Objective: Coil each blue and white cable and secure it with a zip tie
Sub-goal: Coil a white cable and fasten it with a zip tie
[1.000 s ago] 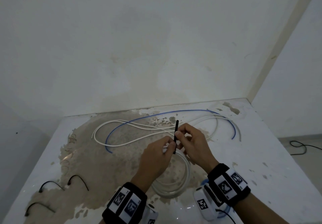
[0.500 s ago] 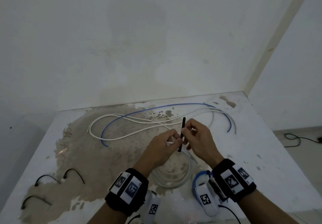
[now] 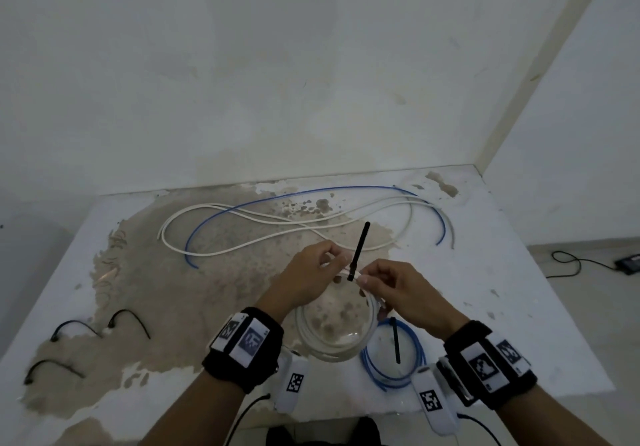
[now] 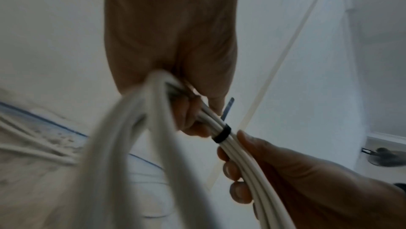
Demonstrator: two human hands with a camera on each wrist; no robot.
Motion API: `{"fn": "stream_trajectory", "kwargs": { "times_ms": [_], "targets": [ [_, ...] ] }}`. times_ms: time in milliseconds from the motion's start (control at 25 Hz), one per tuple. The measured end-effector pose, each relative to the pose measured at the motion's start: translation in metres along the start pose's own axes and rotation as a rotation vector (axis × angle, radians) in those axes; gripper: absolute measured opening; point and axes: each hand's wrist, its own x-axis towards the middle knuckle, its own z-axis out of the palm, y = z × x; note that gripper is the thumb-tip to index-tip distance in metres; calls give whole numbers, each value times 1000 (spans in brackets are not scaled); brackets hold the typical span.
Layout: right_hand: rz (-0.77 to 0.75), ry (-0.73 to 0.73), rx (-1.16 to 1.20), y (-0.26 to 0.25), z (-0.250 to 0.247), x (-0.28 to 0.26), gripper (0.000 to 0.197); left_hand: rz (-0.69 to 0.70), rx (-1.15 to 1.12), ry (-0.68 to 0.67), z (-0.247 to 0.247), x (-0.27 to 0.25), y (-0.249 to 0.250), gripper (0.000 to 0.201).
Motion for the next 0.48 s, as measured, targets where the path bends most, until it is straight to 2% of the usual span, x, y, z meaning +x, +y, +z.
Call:
{"fn": "stream_trajectory", "kwargs": {
  "times_ms": [120,200,280,400,440,480],
  "targets": [
    [116,112,177,23,-1,-3,28,-136,-99,31,10,-20,-20,28],
    [252,29,228,34,3,-7,32,-186,-100,66,11,-34,-29,32],
    [342,-57,179,40,4,-12,30,-198,-103,59,5,-40,-32,35],
    [302,82,148,38,-7,-10,28,-285,52,-75,-13,-44,-26,44],
    [255,73,71,34,-6,-6,31,-293,107,-133,-18,-43,-29,46],
    [220,4,-37,31,0,-3,33,-278,120,-195,-20,-40,-32,48]
  ]
}}
